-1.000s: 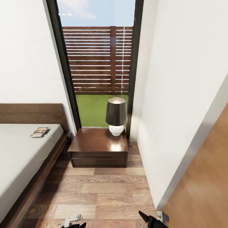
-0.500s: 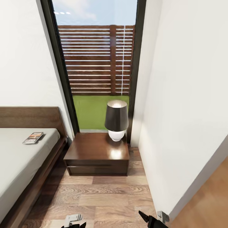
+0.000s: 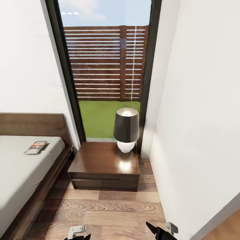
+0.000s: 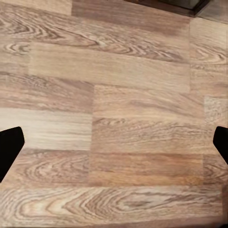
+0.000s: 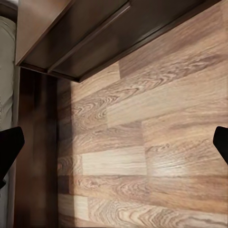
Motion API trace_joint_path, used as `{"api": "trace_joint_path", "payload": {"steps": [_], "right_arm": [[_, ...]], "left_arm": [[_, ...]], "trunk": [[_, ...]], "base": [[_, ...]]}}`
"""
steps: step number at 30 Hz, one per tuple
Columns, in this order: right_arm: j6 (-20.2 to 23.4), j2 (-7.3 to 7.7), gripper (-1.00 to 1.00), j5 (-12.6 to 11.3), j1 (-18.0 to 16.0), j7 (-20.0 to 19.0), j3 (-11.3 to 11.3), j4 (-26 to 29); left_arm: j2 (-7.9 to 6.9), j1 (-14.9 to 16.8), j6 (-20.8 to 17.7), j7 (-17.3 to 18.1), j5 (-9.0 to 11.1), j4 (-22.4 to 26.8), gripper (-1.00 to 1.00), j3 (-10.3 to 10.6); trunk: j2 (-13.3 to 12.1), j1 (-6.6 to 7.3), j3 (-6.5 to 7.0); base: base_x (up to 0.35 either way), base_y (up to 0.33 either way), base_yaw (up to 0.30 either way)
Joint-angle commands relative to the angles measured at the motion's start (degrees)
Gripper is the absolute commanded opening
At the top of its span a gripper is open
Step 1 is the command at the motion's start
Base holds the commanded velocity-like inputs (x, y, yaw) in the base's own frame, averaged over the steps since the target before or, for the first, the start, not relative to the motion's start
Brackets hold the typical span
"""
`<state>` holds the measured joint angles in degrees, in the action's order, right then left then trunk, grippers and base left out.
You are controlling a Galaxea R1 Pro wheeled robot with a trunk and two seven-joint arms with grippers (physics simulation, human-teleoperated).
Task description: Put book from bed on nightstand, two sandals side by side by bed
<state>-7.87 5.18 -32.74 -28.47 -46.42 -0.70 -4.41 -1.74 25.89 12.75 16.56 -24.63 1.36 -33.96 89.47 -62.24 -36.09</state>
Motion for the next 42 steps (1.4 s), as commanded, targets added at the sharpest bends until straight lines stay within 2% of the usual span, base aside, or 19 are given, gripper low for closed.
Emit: {"api": "trace_joint_path", "payload": {"steps": [1,16,35,42], "right_arm": [[-0.48,0.01,1.0,-0.04,-0.1,-0.25,-0.09,-0.25],[-0.48,0.01,1.0,-0.04,-0.1,-0.25,-0.09,-0.25],[-0.48,0.01,1.0,-0.04,-0.1,-0.25,-0.09,-0.25],[-0.48,0.01,1.0,-0.04,-0.1,-0.25,-0.09,-0.25]], "left_arm": [[-0.01,0.04,0.17,0.14,-0.51,-0.05,1.0,-0.49],[-0.01,0.04,0.17,0.14,-0.51,-0.05,1.0,-0.49],[-0.01,0.04,0.17,0.14,-0.51,-0.05,1.0,-0.49],[-0.01,0.04,0.17,0.14,-0.51,-0.05,1.0,-0.49]], "trunk": [[0.03,0.0,-0.05],[0.03,0.0,-0.05],[0.03,0.0,-0.05],[0.03,0.0,-0.05]], "base": [[0.015,0.0,0.256],[0.006,0.003,0.246],[0.255,0.134,0.005],[0.143,0.012,-0.179]]}}
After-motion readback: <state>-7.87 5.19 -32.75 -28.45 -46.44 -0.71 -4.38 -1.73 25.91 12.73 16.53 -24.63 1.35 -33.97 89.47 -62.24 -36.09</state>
